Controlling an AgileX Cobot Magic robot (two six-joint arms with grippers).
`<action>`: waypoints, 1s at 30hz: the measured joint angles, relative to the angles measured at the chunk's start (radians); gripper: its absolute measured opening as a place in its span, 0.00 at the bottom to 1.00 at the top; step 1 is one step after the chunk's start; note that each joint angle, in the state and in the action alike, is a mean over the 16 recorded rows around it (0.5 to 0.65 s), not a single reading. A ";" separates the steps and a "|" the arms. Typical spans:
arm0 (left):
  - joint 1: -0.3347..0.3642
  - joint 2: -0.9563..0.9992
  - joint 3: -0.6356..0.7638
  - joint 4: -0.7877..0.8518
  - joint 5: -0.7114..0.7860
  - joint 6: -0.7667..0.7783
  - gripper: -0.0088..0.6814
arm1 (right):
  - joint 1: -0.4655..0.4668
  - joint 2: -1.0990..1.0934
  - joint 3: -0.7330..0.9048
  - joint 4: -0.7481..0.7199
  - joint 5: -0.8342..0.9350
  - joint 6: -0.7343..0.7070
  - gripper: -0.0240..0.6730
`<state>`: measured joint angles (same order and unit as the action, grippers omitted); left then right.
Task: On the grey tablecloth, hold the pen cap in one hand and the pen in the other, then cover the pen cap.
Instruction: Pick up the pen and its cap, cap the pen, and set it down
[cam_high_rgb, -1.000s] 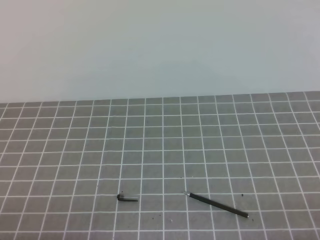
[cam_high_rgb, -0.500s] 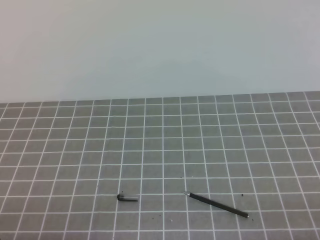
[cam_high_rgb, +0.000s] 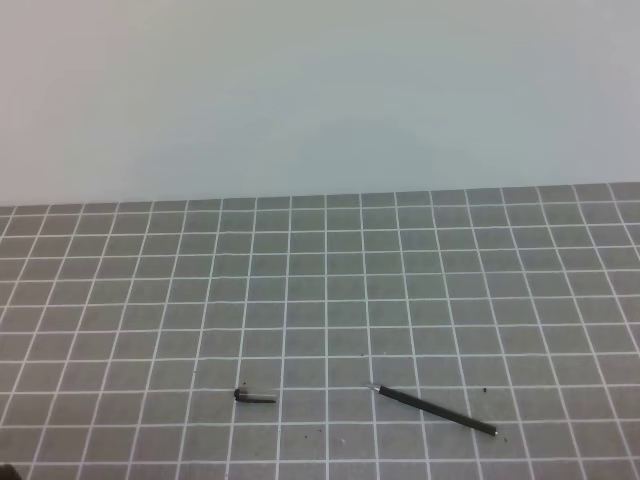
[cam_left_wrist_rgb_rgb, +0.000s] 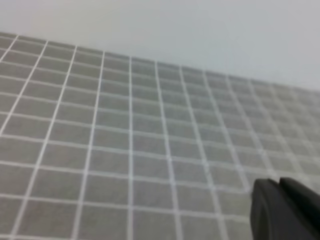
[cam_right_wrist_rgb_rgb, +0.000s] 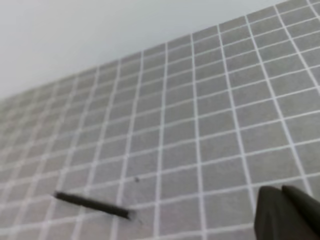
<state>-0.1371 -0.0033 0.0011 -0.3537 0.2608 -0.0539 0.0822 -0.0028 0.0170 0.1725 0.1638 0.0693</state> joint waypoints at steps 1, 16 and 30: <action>0.000 0.000 0.000 -0.045 -0.014 -0.002 0.01 | 0.000 0.000 0.000 0.039 -0.023 0.005 0.03; -0.001 0.000 -0.001 -0.894 -0.235 -0.028 0.01 | 0.000 -0.006 0.012 0.823 -0.507 0.005 0.03; -0.002 0.000 -0.001 -1.059 -0.283 -0.024 0.01 | 0.000 -0.006 -0.027 0.867 -0.509 -0.016 0.03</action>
<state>-0.1390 -0.0033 0.0000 -1.4122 -0.0222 -0.0781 0.0822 -0.0089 -0.0105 1.0399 -0.3450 0.0535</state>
